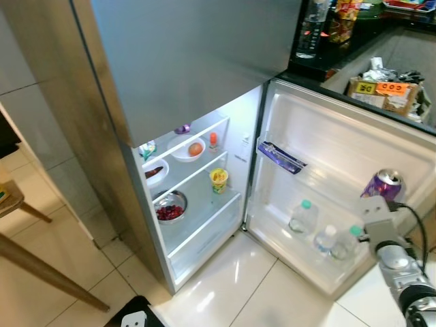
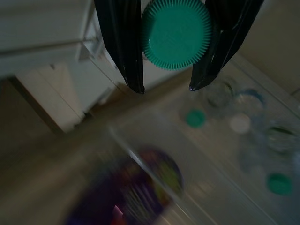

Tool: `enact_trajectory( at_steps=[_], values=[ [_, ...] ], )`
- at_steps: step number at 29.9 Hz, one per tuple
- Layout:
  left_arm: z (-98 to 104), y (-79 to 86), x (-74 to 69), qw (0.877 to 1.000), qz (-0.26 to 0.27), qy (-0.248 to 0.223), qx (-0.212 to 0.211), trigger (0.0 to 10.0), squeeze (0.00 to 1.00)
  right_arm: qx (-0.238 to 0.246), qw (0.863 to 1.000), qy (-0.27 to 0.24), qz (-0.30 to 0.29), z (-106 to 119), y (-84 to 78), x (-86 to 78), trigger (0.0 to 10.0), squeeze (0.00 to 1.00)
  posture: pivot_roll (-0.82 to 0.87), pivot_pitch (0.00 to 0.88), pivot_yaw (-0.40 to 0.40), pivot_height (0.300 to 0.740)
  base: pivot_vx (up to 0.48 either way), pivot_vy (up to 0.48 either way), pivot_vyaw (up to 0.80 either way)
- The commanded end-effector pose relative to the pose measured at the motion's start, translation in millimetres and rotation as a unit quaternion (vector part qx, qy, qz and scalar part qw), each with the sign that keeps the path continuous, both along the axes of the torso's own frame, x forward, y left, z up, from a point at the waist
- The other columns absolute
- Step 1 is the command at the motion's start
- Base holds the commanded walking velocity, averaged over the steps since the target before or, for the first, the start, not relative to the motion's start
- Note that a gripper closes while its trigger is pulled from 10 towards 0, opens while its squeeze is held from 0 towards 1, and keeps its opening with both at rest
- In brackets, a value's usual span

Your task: Restocking fridge

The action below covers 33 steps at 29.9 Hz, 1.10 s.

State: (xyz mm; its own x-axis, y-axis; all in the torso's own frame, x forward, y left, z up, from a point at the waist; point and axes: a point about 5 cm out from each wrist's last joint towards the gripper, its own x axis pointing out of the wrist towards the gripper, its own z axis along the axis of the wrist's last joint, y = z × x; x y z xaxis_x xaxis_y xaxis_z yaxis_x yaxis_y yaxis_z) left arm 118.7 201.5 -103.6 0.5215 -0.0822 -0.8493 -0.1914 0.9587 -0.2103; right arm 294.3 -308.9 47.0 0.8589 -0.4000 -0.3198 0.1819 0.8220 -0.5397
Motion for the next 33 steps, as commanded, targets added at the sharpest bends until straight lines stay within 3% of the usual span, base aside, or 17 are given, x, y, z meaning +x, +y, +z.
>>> enact_trajectory(
  at_steps=[1,7,8,12,14,16,17,20,22,23,26,27,29,33],
  values=[
    [-2,-3.7,-3.8,1.000,-0.001,0.005,-0.004,10.0,0.00,0.009,1.000,-0.006,-0.018,1,-5.7,-2.8,10.0,0.00,-0.06,0.000,-0.027,0.740,0.000,0.000,0.00],
    [-2,-3.7,-3.9,1.000,-0.002,0.006,-0.004,10.0,0.00,0.051,0.999,-0.009,0.003,-6,6.3,-2.0,10.0,0.00,-0.06,0.000,-0.025,0.740,0.000,0.000,0.00],
    [-2,-3.7,-3.7,1.000,-0.004,0.005,-0.003,10.0,0.00,0.075,0.997,0.000,0.021,-13,16.0,-3.4,10.0,0.00,-0.06,0.000,-0.024,0.740,0.000,0.000,0.00],
    [-1,-3.1,-1.8,1.000,-0.007,-0.002,0.005,10.0,0.00,0.130,0.989,0.051,0.055,-42,40.6,-18.5,10.0,0.00,-0.06,0.000,-0.025,0.740,0.000,0.000,0.00],
    [0,-2.8,0.0,1.000,-0.008,-0.007,0.009,10.0,0.00,0.149,0.983,0.090,0.052,-60,48.2,-33.5,10.0,0.00,-0.06,0.000,-0.025,0.740,0.000,0.000,0.00],
    [0,-2.8,0.0,1.000,-0.008,-0.007,0.009,10.0,0.00,0.149,0.983,0.090,0.052,-60,48.2,-33.5,10.0,0.00,-0.06,0.000,-0.025,0.740,0.000,0.000,0.00],
    [1,-2.6,2.1,1.000,-0.011,-0.013,0.013,10.0,0.00,0.169,0.975,0.137,0.045,-80,56.4,-54.3,10.0,0.00,-0.06,0.000,-0.025,0.740,0.000,0.000,0.00],
    [1,-2.6,2.8,1.000,-0.012,-0.015,0.014,10.0,0.00,0.177,0.971,0.158,0.042,-88,59.9,-63.4,10.0,0.00,-0.06,0.000,-0.025,0.740,0.000,0.000,0.00],
    [2,-2.6,5.5,0.999,-0.017,-0.022,0.020,10.0,0.00,0.186,0.960,0.204,0.043,-106,67.8,-86.0,10.0,0.00,-0.06,0.000,-0.025,0.740,0.000,0.000,0.00],
    [2,-2.6,5.5,0.999,-0.017,-0.022,0.020,10.0,0.00,0.186,0.960,0.204,0.043,-106,67.8,-86.0,10.0,0.00,-0.06,0.000,-0.025,0.740,0.000,0.000,0.00],
    [5,-4.8,13.5,0.998,-0.029,-0.038,0.030,10.0,0.00,0.198,0.943,0.266,0.040,-126,73.7,-120.5,10.0,0.00,-0.06,0.000,-0.021,0.740,0.000,0.000,0.00],
    [5,-4.8,13.5,0.998,-0.029,-0.038,0.030,10.0,0.00,0.198,0.943,0.266,0.040,-126,73.7,-120.5,10.0,0.00,-0.06,0.000,-0.021,0.740,0.000,0.000,0.00],
    [6,-6.5,18.8,0.998,-0.032,-0.045,0.029,10.0,0.00,0.201,0.934,0.293,0.039,-133,74.7,-135.8,10.0,0.00,-0.06,0.000,-0.019,0.740,0.000,0.000,-0.80],
    [8,-7.0,22.8,0.998,-0.031,-0.051,0.027,10.0,0.00,0.202,0.929,0.308,0.037,-136,73.9,-144.4,10.0,0.00,-0.06,0.000,-0.019,0.740,0.000,0.000,-0.80]
  ],
)
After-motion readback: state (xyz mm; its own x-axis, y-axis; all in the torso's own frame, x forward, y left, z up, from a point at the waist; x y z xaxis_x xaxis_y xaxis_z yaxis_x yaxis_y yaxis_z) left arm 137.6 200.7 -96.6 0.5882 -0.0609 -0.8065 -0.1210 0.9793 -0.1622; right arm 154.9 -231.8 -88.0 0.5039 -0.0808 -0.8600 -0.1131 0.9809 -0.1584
